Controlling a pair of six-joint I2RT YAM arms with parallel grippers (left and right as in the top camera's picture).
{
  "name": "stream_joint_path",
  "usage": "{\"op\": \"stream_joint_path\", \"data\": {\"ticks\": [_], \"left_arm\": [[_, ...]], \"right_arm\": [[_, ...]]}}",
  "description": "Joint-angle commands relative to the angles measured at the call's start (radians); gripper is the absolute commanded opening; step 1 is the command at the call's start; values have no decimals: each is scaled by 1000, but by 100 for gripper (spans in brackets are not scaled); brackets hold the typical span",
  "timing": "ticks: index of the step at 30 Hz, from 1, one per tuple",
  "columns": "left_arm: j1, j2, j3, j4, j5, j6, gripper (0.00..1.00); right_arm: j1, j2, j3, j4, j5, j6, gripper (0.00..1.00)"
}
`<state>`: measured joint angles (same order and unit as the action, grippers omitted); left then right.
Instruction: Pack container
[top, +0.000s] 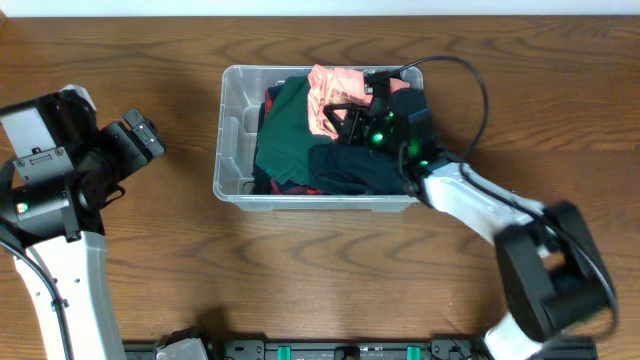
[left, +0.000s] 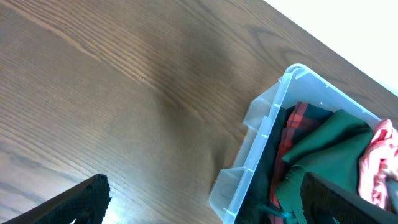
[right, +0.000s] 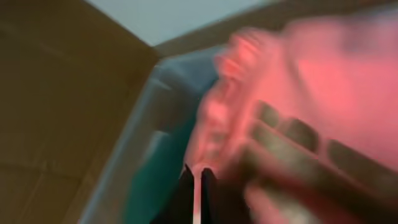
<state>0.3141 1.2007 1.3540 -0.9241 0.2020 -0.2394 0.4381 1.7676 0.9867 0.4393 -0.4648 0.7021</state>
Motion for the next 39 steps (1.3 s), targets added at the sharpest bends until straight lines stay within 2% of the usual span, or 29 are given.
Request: {"op": "stream_joint_path", "data": {"ticks": [1,5,10,12,14,19,25,33,39], "left_arm": [[5,1,-2,-3,-12,-2,98],[5,1,-3,-3,-12,-2,98],[5,1,-3,-3,-12,-2,98],[5,1,-3,-3,-12,-2,98],[5,1,-3,-3,-12,-2,98],[5,1,-3,-3,-12,-2,98],[5,1,-3,-3,-12,-2,98],[5,1,-3,-3,-12,-2,98],[5,1,-3,-3,-12,-2,98]], "right_arm": [[-50,-189,0,-71,-18,-179,5],[-102,-362,0,-227,57,-388,22],[-178,-548,0,-424,58,-650,46],[-212,-607,0,-497,58,-698,67],[-251,-663,0,-563,62,-705,99],[-331,-789,0,-669,69,-703,99],[-340,-890,0,-822,72,-704,99],[-387,-966,0,-950,360,-718,99],[-483,-1014,-2,-1009,364,-718,99]]}}
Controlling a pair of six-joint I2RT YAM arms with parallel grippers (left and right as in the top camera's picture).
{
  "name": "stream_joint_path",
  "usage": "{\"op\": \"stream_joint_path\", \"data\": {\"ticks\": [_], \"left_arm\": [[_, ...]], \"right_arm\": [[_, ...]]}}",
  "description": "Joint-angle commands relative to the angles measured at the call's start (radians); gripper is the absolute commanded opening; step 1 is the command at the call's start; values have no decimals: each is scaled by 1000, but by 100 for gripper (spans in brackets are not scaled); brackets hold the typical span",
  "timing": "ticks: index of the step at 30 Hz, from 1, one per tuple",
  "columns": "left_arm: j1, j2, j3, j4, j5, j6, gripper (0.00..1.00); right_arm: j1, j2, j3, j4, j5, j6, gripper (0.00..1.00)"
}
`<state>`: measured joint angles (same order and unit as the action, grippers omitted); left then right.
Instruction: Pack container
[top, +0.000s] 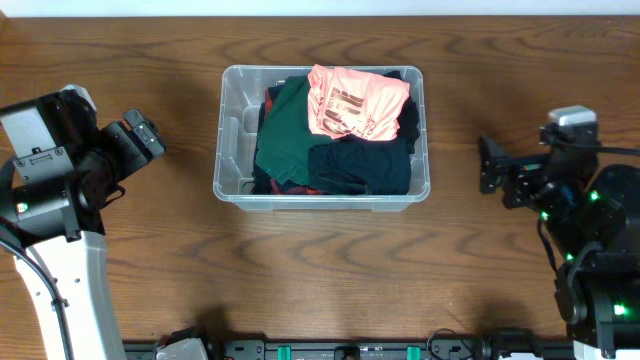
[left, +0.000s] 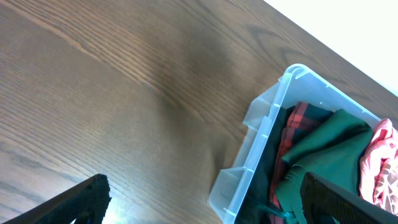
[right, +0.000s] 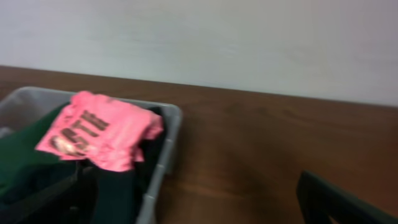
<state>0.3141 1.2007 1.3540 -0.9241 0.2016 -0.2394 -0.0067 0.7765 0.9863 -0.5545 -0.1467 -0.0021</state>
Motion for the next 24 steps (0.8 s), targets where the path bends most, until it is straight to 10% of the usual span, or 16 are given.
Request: {"op": "stream_joint_path", "data": {"ticks": [1,24], "left_arm": [[5,1,-3,-3,-12,-2,98],[5,1,-3,-3,-12,-2,98]], "right_arm": [[-50,-32,-3,-24,46,-14,99],[-79,-713,-571,-22,120,50,99]]}}
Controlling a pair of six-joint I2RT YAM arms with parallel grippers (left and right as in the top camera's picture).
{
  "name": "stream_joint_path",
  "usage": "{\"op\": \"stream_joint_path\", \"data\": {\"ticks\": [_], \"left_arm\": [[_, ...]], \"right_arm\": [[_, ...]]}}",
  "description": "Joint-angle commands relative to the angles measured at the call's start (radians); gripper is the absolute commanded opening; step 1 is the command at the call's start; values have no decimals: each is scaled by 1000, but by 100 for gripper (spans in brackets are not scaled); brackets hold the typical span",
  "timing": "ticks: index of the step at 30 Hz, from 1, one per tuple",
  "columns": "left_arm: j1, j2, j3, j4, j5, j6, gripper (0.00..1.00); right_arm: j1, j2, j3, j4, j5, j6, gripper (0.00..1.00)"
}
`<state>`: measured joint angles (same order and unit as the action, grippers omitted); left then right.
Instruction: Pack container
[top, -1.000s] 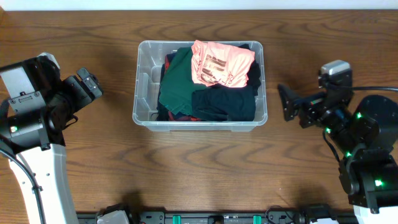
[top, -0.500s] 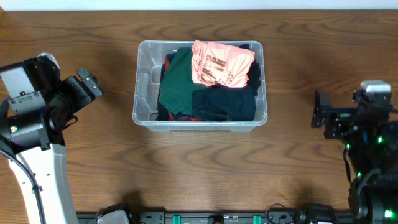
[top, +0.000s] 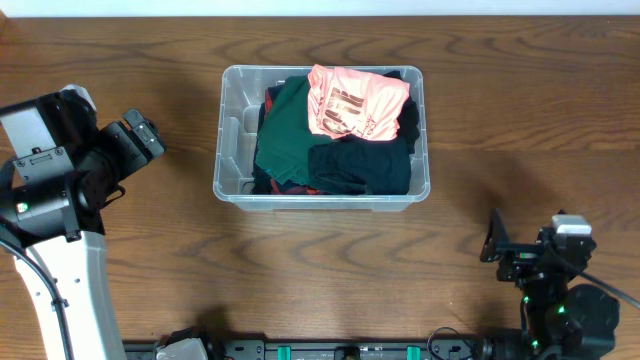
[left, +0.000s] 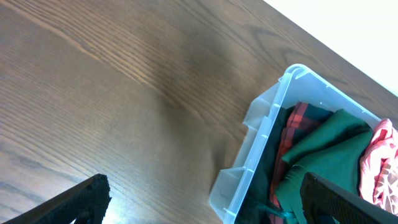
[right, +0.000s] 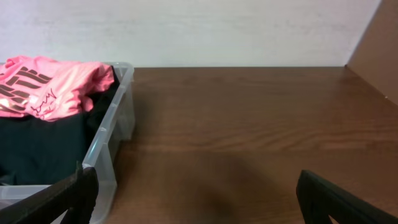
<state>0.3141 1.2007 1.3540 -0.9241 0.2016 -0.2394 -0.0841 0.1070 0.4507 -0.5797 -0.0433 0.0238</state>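
The clear plastic container (top: 222, 140) stands at the middle of the table, filled with folded clothes. A pink printed shirt (top: 355, 100) lies on top at the back right, a green garment (top: 285, 130) on the left, a dark one (top: 360, 168) at the front. A red plaid piece (left: 292, 134) shows under the green in the left wrist view. My left gripper (top: 140, 140) hangs open and empty left of the container. Near the front right edge, well clear of the container, my right gripper (top: 495, 242) is open and empty; its wrist view shows the pink shirt (right: 53, 87).
Bare wooden table (top: 520, 110) surrounds the container on all sides. A pale wall (right: 199, 31) runs behind the table's far edge. A brown panel (right: 379, 43) stands at the far right in the right wrist view.
My right gripper has moved from mid-table right of the container to the front right edge, still open. The left arm and the clothes have not moved.
First my right gripper was inside the container at the pink shirt, jaws close together on the cloth. Then it was out and open to the right, with the shirt lying flat on top. Now it sits farther back by the front edge.
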Motion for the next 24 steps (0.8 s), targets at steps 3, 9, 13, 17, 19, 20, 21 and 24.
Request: {"op": "stream_joint_path", "data": {"ticks": [3,9,13,17,19,20,21,24], "left_arm": [[5,1,-3,-3,-12,-2,98],[5,1,-3,-3,-12,-2,98],[5,1,-3,-3,-12,-2,98],[5,1,-3,-3,-12,-2,98],[5,1,-3,-3,-12,-2,98],[5,1,-3,-3,-12,-2,98],[5,1,-3,-3,-12,-2,98],[5,1,-3,-3,-12,-2,98]], "right_arm": [[6,-89,-86,4,17,24,99],[19,-102,-164,12,17,24,99],[19,-102,-212,41,17,24,99],[19,-102,-253,46,17,24,99],[20,-102,-270,47,17,24,99],[20,-102,-280,48,17,24,99],[20,-102,-291,54,17,24,99],[20,-101,-311,73,11,25,99]]}}
